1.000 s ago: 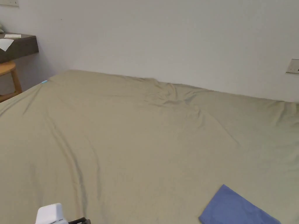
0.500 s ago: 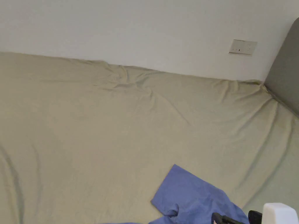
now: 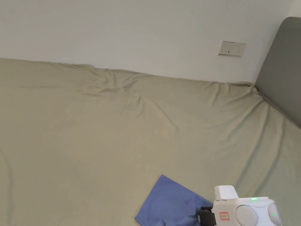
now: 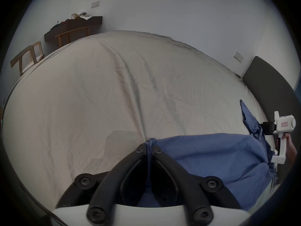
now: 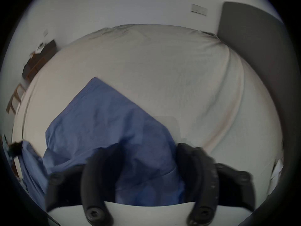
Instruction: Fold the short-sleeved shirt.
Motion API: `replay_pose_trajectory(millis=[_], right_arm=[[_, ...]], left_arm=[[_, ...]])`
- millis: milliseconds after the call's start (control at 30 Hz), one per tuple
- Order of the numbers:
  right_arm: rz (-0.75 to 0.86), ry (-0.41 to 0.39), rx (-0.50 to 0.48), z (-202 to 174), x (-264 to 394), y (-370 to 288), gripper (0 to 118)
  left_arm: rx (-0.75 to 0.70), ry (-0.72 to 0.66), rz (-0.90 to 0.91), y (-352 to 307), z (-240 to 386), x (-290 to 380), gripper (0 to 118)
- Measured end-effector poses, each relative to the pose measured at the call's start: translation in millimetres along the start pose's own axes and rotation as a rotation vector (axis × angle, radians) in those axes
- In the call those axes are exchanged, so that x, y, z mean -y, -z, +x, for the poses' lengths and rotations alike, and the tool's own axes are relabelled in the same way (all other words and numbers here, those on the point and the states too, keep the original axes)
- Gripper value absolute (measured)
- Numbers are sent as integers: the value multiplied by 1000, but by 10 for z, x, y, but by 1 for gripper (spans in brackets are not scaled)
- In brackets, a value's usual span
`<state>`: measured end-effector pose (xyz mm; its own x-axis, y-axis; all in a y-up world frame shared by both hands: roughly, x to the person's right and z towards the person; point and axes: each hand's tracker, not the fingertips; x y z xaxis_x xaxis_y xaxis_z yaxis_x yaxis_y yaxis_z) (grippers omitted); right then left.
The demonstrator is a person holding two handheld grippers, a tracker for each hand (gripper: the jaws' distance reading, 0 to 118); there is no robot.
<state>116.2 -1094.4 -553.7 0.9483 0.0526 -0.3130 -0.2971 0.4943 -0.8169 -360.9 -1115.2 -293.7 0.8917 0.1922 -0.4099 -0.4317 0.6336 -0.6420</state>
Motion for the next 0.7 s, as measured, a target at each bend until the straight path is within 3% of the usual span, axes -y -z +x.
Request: replay_pose_trajectory(millis=[33,100,167,300,333,467,700], right_arm=[[6,-37,-20,-15,-6,-44,2],[-41,-32,-32,-114,-5,-98,4],[32,-66,-14,-153,1,-297,4],[197,120,-85,35,-132,-917,4],[237,134,-90,61,-168,-1069,4],[454,112,-32,190,-367,-1951,4],[721,117,8,393,-751,-3284,4]], left_arm=[[3,-16,-2,-4,-6,-12,4],[10,-54,-3,-40,-20,-47,4],[13,-76,-20,-102,-11,-131,4],[74,-103,100,-515,56,-381,4],[103,-102,133,-638,74,-471,4],[222,-79,282,-1203,166,-919,4],[209,88,530,-2068,438,-1809,4]])
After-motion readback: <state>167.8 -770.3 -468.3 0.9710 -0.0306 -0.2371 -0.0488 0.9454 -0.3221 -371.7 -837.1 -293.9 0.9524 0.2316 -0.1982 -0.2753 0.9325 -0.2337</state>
